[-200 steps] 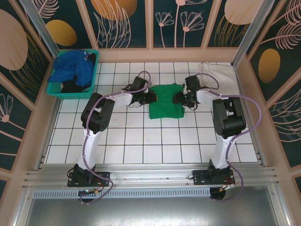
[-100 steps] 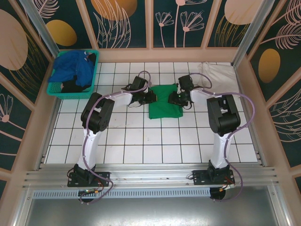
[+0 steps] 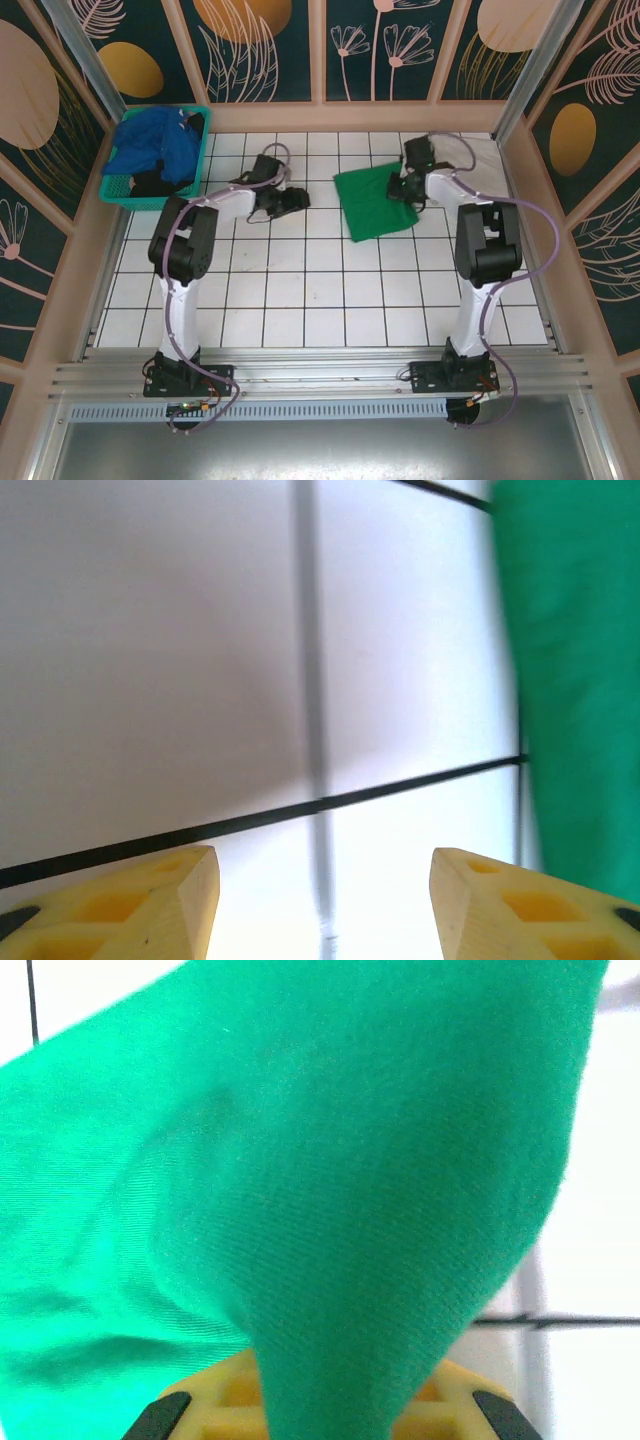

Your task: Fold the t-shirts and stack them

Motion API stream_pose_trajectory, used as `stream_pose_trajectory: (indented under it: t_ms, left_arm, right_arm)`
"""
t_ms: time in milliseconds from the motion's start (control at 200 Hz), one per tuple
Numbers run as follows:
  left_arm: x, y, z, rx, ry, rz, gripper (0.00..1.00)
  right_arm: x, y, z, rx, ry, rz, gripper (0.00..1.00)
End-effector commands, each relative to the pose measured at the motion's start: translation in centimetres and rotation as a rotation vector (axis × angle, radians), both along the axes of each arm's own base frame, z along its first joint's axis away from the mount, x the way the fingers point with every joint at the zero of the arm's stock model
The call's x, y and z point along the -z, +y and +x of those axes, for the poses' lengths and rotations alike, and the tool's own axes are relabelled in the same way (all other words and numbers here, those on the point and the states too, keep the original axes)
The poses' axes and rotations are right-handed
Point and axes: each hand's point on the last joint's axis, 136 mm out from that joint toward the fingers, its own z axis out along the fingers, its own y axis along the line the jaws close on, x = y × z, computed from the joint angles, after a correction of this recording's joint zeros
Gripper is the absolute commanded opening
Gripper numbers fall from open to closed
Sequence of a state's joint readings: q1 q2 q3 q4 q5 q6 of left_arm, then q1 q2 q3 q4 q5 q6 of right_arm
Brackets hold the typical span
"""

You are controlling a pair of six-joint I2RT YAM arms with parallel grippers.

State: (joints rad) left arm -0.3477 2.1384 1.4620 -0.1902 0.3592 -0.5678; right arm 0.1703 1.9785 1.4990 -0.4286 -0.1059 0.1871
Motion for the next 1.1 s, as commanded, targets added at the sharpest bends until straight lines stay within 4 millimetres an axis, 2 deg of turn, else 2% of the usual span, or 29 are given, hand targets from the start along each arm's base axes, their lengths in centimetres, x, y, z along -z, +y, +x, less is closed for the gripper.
stream_pose_trajectory:
  t_ms: [0, 90, 165, 285, 445, 550, 606, 681, 781, 871, 916, 976, 1046, 1096]
  left_arm:
    - [-1.3, 2.6, 0.0, -0.029, -0.018, 0.048, 0.58]
    - [-0.5, 3.3, -0.3, -0.037, 0.001, 0.063, 0.58]
    - [0.5, 3.7, -0.6, -0.041, 0.019, 0.071, 0.58]
    - [2.0, 4.0, -1.5, -0.041, 0.049, 0.079, 0.58]
    - [3.0, 4.0, -2.2, -0.041, 0.070, 0.078, 0.58]
    - [3.1, 4.3, -2.5, -0.041, 0.074, 0.094, 0.58]
    - [3.3, 4.5, -2.6, -0.042, 0.078, 0.104, 0.58]
    - [3.6, 4.5, -2.6, -0.041, 0.083, 0.107, 0.58]
    - [3.9, 4.3, -2.6, -0.038, 0.097, 0.098, 0.58]
    - [4.0, 4.3, -2.6, -0.039, 0.098, 0.098, 0.58]
    - [3.9, 4.3, -2.5, -0.038, 0.099, 0.100, 0.58]
    - [4.0, 4.4, -2.5, -0.039, 0.102, 0.106, 0.58]
    - [4.0, 4.4, -2.3, -0.041, 0.104, 0.109, 0.58]
    - [4.0, 4.3, -2.3, -0.040, 0.106, 0.107, 0.58]
  right_arm:
    - [-9.0, -4.2, 2.7, -0.007, -0.227, -0.131, 0.00]
    - [-11.6, -6.9, 4.3, 0.022, -0.293, -0.143, 0.00]
    - [-12.1, -9.8, 5.5, 0.056, -0.326, -0.140, 0.00]
    - [-11.4, -13.7, 6.8, 0.069, -0.337, -0.122, 0.00]
    - [-9.3, -16.6, 7.7, 0.021, -0.355, -0.027, 0.00]
    - [-7.6, -17.3, 8.1, -0.036, -0.339, 0.005, 0.00]
    - [-7.7, -17.1, 8.5, -0.061, -0.340, 0.029, 0.00]
    - [-9.6, -14.6, 9.2, -0.136, -0.402, 0.081, 0.00]
    - [-11.9, -10.9, 9.7, -0.234, -0.470, 0.060, 0.00]
    - [-13.8, -9.5, 9.9, -0.283, -0.527, 0.058, 0.00]
    - [-14.1, -9.5, 10.0, -0.289, -0.548, 0.049, 0.00]
    - [-13.3, -10.3, 10.1, -0.289, -0.539, 0.029, 0.00]
    - [-10.5, -12.1, 10.3, -0.258, -0.497, -0.014, 0.00]
    - [-8.3, -14.4, 10.3, -0.216, -0.471, -0.046, 0.00]
